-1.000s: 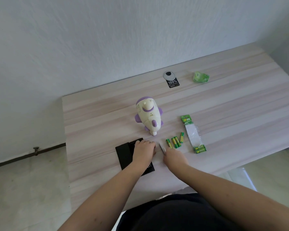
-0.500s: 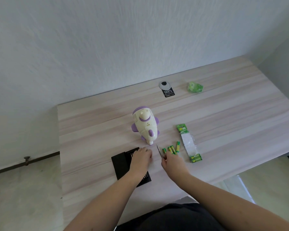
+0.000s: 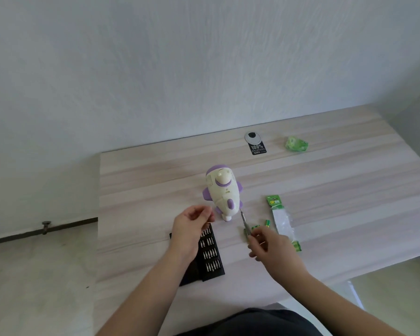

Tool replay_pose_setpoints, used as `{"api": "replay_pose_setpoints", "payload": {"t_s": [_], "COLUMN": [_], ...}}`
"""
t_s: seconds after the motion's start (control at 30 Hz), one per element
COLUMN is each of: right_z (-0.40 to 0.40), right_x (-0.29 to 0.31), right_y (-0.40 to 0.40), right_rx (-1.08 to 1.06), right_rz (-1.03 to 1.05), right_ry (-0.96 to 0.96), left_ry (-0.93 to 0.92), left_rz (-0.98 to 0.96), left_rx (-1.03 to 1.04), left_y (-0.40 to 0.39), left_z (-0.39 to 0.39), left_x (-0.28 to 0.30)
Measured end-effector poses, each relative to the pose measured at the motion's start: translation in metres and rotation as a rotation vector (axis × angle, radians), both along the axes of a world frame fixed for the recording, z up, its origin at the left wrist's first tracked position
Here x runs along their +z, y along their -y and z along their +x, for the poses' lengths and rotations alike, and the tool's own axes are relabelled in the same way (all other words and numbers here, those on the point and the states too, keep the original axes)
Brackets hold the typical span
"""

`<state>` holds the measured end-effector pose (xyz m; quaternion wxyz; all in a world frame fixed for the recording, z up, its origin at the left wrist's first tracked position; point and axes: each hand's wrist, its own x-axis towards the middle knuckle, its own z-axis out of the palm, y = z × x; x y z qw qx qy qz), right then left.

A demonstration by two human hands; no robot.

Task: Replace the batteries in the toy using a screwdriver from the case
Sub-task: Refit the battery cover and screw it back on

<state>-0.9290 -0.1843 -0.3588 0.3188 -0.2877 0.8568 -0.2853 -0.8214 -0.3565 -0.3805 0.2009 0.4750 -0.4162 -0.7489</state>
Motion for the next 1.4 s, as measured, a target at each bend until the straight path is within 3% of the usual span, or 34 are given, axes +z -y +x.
{"api": "replay_pose_setpoints", "payload": {"t_s": [0.2,0.53,1.4], "right_z": [0.009,0.017,0.030], "right_x": [0.052,0.104,0.129], "right_y": [0.015,0.032,0.017], "right_rx": [0.088,0.144,0.041], "right_rz": [-0.179,-0.482,-0.580], "right_ry": [-0.040,-0.175,-0.241], "left_ry": [-0.192,-0.297,-0.388], "left_rz": [0.069,0.053,-0.051], "left_rx": [0.112,0.143,0.076], "left_y": [0.009,-0.003,-0.025], "left_z": [0.001,0.002,0.008], "left_x": [0.059,0.144,0.169]}}
